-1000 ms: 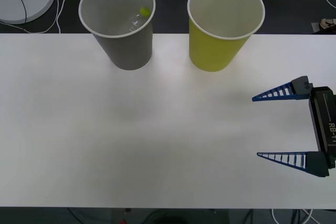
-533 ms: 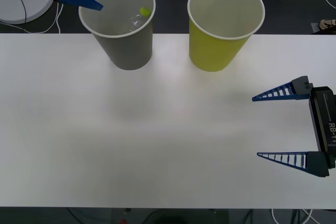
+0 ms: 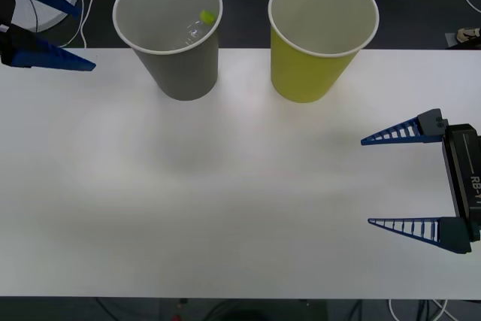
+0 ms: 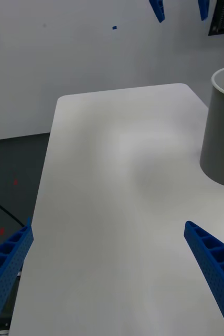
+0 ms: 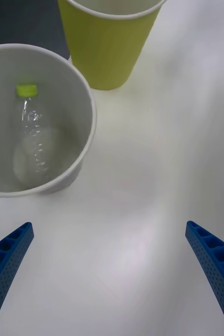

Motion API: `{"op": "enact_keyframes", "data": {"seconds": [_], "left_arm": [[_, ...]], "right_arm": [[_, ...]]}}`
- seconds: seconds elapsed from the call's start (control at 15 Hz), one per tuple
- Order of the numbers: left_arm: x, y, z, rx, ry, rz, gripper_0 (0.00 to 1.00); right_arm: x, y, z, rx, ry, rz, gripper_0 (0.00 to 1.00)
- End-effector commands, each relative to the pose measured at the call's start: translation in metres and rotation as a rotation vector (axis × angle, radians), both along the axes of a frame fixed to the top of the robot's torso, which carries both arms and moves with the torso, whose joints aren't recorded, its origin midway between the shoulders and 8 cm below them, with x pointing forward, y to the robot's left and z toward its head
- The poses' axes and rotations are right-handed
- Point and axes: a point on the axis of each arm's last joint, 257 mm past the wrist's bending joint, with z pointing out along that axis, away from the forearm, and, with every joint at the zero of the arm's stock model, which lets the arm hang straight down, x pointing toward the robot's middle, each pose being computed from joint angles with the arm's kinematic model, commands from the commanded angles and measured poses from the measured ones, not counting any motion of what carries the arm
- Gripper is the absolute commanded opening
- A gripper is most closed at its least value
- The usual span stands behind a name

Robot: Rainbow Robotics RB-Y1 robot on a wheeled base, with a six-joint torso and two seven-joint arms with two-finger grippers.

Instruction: Put the can into the green bin and the plastic bottle into the gray bin

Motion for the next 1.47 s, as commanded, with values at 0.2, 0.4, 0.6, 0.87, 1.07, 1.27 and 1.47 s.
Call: {"op": "enact_keyframes", "data": {"seconds": [0.2, 0.4, 0.6, 0.87, 1.07, 1.27, 1.47], "left_arm": [[-0.035, 0.005, -0.028, -0.052, -0.042, -0.020, 1.00], [-0.053, 0.008, -0.043, -0.085, -0.065, -0.067, 1.00], [-0.071, 0.016, -0.061, -0.095, -0.070, -0.132, 1.00], [-0.086, 0.029, -0.078, -0.081, -0.099, -0.193, 1.00], [-0.094, 0.034, -0.092, -0.075, -0.114, -0.236, 1.00], [-0.097, 0.046, -0.102, -0.091, -0.132, -0.270, 1.00], [-0.100, 0.052, -0.110, -0.071, -0.148, -0.296, 1.00]], "right_arm": [[0.000, 0.000, 0.000, 0.000, 0.000, 0.000, 1.00], [0.000, 0.000, 0.000, 0.000, 0.000, 0.000, 1.00], [0.000, 0.000, 0.000, 0.000, 0.000, 0.000, 1.00], [0.000, 0.000, 0.000, 0.000, 0.000, 0.000, 1.00], [0.000, 0.000, 0.000, 0.000, 0.000, 0.000, 1.00], [0.000, 0.000, 0.000, 0.000, 0.000, 0.000, 1.00], [0.000, 0.000, 0.000, 0.000, 0.000, 0.000, 1.00]]}}
